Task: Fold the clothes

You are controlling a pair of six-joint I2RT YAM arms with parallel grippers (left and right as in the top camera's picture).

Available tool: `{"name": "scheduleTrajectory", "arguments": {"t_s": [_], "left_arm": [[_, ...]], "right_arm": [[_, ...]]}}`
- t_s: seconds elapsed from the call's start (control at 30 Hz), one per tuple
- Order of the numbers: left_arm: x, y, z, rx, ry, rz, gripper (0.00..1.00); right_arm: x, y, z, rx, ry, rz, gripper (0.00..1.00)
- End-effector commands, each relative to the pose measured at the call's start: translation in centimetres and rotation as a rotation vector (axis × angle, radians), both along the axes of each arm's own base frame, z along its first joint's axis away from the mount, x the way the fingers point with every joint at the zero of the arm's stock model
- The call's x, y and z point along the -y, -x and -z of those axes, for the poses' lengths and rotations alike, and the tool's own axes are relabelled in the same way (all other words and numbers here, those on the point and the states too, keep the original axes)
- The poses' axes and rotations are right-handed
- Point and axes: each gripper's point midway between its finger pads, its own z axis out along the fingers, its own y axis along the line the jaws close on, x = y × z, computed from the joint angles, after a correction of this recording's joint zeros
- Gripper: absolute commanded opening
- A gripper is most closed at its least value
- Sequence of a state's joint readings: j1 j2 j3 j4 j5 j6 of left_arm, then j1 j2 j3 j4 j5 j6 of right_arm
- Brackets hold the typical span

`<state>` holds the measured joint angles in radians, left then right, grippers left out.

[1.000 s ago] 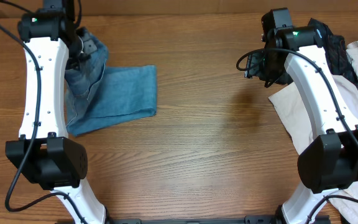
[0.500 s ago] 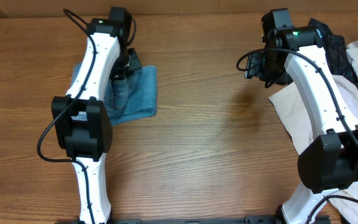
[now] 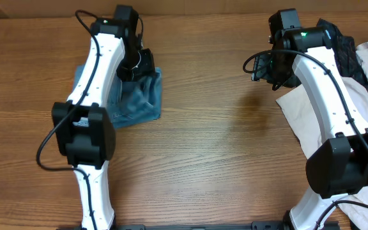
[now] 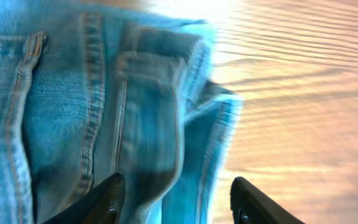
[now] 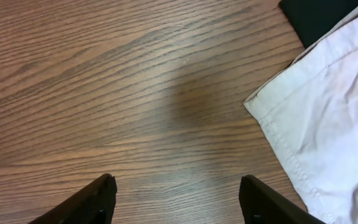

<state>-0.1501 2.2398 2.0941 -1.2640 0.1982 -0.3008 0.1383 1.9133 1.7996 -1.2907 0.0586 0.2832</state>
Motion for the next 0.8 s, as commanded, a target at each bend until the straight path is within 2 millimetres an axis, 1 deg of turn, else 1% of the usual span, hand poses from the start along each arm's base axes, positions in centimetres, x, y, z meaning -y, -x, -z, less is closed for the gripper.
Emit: {"name": "scheduleTrajectory", "arguments": {"t_s": [0.0, 0.03, 0.07, 0.13, 0.17, 0.23, 0.27, 0.3, 0.33, 0.4, 0.47, 0.57, 0.67, 0.77], "left_arm": [[0.0, -0.2, -7.6, 0.2, 0.051, 0.1, 0.62], [-0.5, -0.2, -8.2, 0.219, 0.042, 0.1, 0.62], [-1.5, -0.2, -9.0, 0.239, 0.017, 0.081, 0.63], [-3.8, -0.1, -9.9, 0.258, -0.04, 0.039, 0.64], [-4.7, 0.0, -10.1, 0.257, -0.061, 0.021, 0.64], [-6.9, 0.3, -9.9, 0.236, -0.105, -0.022, 0.63], [-8.0, 0.6, -9.6, 0.217, -0.123, -0.049, 0.62], [-9.1, 0.9, -9.3, 0.192, -0.135, -0.083, 0.6], [-9.9, 1.1, -8.9, 0.172, -0.139, -0.102, 0.59], [-11.7, 1.6, -8.1, 0.131, -0.142, -0.139, 0.58], [-13.2, 1.8, -7.2, 0.099, -0.145, -0.171, 0.57], [-15.0, 2.1, -5.5, 0.048, -0.145, -0.208, 0.57], [-16.3, 2.8, -3.2, -0.034, -0.142, -0.235, 0.57], [-17.4, 3.8, -0.8, -0.125, -0.137, -0.257, 0.57]], "right_arm": [[-0.5, -0.3, -1.4, 0.039, -0.019, -0.019, 0.68], [-1.3, -0.3, -1.4, 0.039, -0.055, -0.068, 0.69], [-2.1, -0.3, -1.5, 0.04, -0.094, -0.113, 0.69], [-5.7, 0.1, -2.2, 0.053, -0.266, -0.281, 0.68], [-7.2, 0.4, -2.7, 0.062, -0.343, -0.346, 0.66], [-10.9, 1.3, -4.5, 0.097, -0.54, -0.508, 0.59], [-12.4, 1.7, -5.4, 0.118, -0.614, -0.575, 0.55], [-13.8, 2.2, -6.2, 0.137, -0.673, -0.633, 0.52], [-14.7, 2.4, -6.6, 0.149, -0.702, -0.66, 0.44], [-16.8, 2.6, -7.1, 0.174, -0.722, -0.72, 0.33], [-19.0, 3.1, -7.2, 0.188, -0.729, -0.773, 0.33], [-23.0, 4.5, -7.5, 0.199, -0.779, -0.881, 0.33], [-27.1, 5.6, -7.1, 0.221, -0.802, -0.989, 0.34], [-30.6, 6.1, -6.2, 0.222, -0.833, -1.014, 0.34]]}}
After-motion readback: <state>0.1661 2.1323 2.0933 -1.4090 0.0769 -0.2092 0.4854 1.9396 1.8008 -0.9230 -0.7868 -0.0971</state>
